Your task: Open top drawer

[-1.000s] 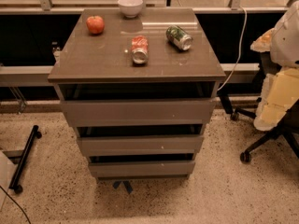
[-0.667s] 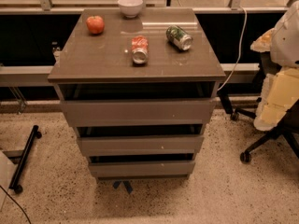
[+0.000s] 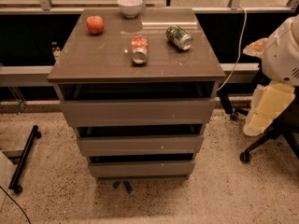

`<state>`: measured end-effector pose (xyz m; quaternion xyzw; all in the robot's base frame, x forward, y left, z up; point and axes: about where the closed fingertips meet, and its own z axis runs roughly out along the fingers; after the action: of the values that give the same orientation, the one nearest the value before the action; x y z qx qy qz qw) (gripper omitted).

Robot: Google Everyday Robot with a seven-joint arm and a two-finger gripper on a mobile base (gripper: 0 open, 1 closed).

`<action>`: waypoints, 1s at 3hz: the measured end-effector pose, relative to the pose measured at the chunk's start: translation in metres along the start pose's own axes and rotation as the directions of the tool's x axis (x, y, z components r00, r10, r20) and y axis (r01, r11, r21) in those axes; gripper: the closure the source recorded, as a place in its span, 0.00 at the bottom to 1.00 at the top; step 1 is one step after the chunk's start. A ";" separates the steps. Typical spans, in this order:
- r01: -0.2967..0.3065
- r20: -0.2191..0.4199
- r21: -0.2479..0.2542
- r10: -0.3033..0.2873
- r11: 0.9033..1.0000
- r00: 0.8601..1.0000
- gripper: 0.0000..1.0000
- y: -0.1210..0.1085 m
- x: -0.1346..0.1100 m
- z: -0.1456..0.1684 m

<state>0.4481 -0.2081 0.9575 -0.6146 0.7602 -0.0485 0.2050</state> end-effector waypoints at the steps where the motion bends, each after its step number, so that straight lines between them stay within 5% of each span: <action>1: 0.005 0.067 0.068 -0.009 0.998 0.998 0.00 -0.007 -0.006 0.022; 3: 0.010 0.044 0.051 -0.013 0.999 0.999 0.00 0.000 -0.013 0.043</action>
Offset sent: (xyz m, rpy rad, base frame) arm 0.0094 0.0057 -0.0158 0.0368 -0.0488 0.0120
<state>0.4667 -0.1883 0.9214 -0.6145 0.7504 -0.0553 0.2371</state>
